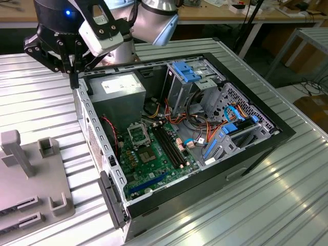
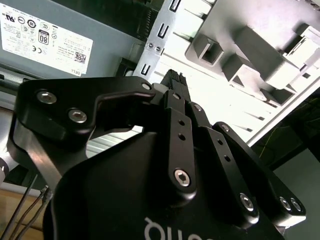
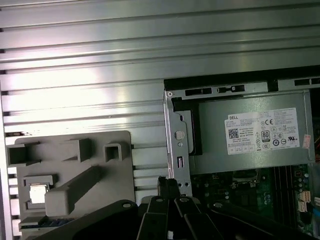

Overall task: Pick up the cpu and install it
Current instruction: 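Reach for the cpu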

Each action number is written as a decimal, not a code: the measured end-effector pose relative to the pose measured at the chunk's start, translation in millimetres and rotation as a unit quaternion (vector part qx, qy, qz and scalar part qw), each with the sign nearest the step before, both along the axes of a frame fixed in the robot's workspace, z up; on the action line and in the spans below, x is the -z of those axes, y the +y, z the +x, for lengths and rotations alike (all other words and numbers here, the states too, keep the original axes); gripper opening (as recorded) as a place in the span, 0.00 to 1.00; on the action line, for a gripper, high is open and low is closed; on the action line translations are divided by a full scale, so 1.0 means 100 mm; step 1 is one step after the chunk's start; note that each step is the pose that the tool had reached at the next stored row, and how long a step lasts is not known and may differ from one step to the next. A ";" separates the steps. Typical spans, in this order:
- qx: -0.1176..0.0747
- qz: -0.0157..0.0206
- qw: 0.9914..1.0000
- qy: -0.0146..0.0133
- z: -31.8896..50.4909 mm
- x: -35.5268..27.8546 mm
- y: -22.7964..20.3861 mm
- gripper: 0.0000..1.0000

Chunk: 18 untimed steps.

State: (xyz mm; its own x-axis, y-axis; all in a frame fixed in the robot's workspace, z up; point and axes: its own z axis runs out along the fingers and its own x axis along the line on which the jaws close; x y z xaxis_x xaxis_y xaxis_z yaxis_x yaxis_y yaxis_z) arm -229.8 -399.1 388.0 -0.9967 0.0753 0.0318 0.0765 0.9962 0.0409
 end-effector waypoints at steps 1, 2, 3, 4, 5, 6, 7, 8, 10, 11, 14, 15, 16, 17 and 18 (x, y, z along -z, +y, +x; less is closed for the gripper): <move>0.000 0.000 1.000 0.000 -0.012 0.000 -0.001 0.11; 0.000 0.000 1.000 0.000 -0.028 0.001 -0.003 0.11; 0.000 0.000 1.000 0.000 -0.036 0.001 -0.004 0.11; 0.000 0.000 1.000 0.000 -0.043 0.001 -0.004 0.11; 0.000 0.000 1.000 0.000 -0.044 0.002 -0.004 0.11; 0.000 0.000 1.000 0.000 -0.044 0.001 -0.004 0.11; 0.000 0.000 1.000 0.000 -0.045 0.001 -0.004 0.11; 0.000 0.000 1.000 0.000 -0.046 0.001 -0.004 0.11; 0.000 0.000 1.000 0.000 -0.046 0.001 -0.004 0.11; 0.000 0.000 1.000 0.000 -0.046 0.001 -0.004 0.11; 0.000 0.000 1.000 0.000 -0.048 0.001 -0.004 0.11; 0.000 0.000 1.000 0.000 -0.055 0.001 -0.004 0.11; 0.000 0.000 1.000 0.000 -0.061 0.001 -0.005 0.11; 0.000 0.000 1.000 0.000 -0.074 0.001 -0.006 0.11; 0.000 0.000 1.000 0.000 -0.080 0.001 -0.007 0.11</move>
State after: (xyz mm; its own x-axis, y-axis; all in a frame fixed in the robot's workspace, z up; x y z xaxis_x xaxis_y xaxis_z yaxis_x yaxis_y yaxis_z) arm -237.8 -399.7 387.9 -0.9967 0.0754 0.0317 0.0766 0.9962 0.0409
